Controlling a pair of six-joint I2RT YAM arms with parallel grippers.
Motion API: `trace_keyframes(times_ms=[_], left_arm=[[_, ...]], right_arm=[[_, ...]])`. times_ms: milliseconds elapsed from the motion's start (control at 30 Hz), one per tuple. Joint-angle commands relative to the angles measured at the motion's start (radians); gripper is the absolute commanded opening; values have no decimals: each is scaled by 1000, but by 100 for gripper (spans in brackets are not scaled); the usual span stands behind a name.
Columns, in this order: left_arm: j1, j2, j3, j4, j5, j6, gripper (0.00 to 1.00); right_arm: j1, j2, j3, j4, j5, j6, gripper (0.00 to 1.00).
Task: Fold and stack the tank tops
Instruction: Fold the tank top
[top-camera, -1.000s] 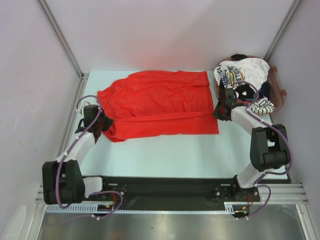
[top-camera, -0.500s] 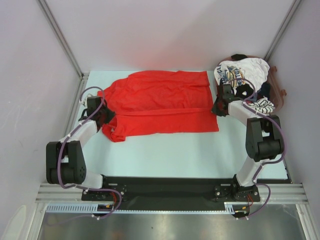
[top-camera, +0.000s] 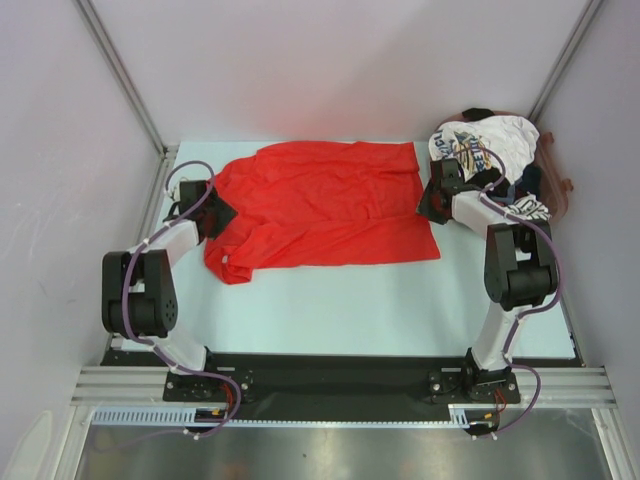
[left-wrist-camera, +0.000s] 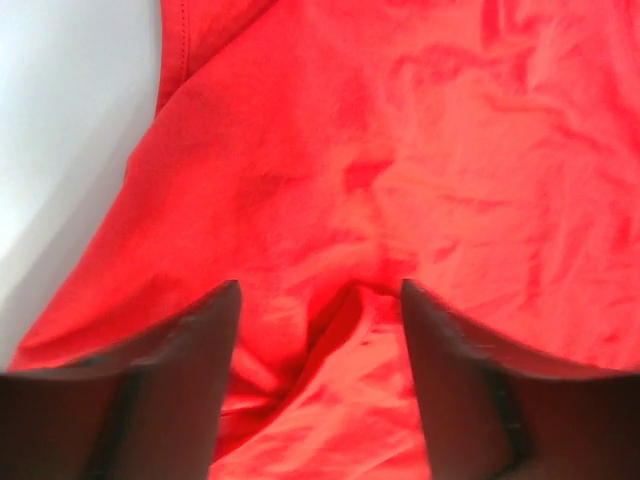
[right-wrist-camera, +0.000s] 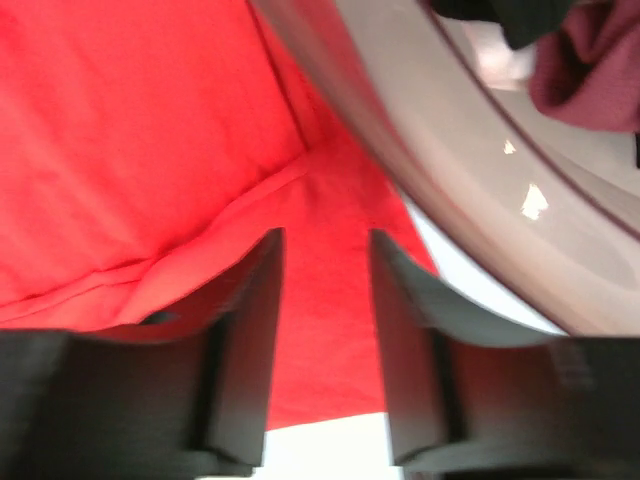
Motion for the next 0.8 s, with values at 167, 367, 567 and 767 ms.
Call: trace_keyframes(times_ms=[167,367,567,767], left_arm=[[-12,-139,0,7,-39,58,81],[-26,-326,-126,-4,-33,75,81],[-58,-528,-319,10,48,69,81],[-50,-657,-475,10,22,44,88]], right_arm=[[-28,-114,-32,25,39,1,68],[-30,-307,-240,74,-32,24,68],[-28,-474,-441,87,-55,73,62],[-27,-632,-679,249,-33,295,64]])
